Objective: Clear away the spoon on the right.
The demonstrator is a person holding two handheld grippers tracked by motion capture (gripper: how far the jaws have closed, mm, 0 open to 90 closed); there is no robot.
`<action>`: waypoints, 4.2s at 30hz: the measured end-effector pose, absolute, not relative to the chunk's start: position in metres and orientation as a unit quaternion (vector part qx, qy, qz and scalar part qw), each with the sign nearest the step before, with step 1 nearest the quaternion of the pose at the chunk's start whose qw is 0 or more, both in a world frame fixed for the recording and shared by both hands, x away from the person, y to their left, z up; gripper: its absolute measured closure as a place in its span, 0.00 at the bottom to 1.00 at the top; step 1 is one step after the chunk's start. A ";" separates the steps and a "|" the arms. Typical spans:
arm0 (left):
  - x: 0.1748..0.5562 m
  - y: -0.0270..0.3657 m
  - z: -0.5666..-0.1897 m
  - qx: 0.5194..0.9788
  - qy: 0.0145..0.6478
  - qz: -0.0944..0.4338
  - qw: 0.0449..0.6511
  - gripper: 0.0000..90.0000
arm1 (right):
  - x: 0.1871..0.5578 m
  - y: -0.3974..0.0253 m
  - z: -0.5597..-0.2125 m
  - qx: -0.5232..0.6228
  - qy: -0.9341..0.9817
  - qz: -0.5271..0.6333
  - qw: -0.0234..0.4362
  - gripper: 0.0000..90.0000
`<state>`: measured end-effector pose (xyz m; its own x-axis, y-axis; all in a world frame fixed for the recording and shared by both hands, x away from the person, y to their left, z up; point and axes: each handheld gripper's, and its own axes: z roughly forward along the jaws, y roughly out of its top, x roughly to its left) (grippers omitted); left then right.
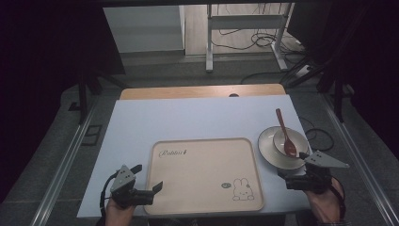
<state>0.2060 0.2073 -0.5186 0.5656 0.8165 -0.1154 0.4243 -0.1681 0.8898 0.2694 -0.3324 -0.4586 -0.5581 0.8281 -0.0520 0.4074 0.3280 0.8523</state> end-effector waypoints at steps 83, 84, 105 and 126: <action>0.206 0.204 -0.519 0.745 0.409 0.196 0.490 0.00 | 0.414 -0.314 -0.421 0.432 0.787 0.389 0.208 0.03; 0.206 0.204 -0.519 0.745 0.408 0.196 0.489 0.00 | 0.416 -0.314 -0.422 0.435 0.786 0.387 0.209 0.03; 0.206 0.203 -0.519 0.749 0.407 0.197 0.485 0.00 | 0.449 -0.311 -0.435 0.483 0.802 0.281 0.209 0.49; 0.206 0.203 -0.519 0.750 0.407 0.198 0.483 0.00 | 0.449 -0.306 -0.419 0.487 0.810 0.267 0.189 0.86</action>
<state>0.2061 0.2026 -0.5195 0.5909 0.8009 -0.0965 0.4194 -0.2029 0.8848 0.4488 -0.3059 -0.4192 -0.4536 0.8901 -0.0451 0.6881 0.3820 0.6169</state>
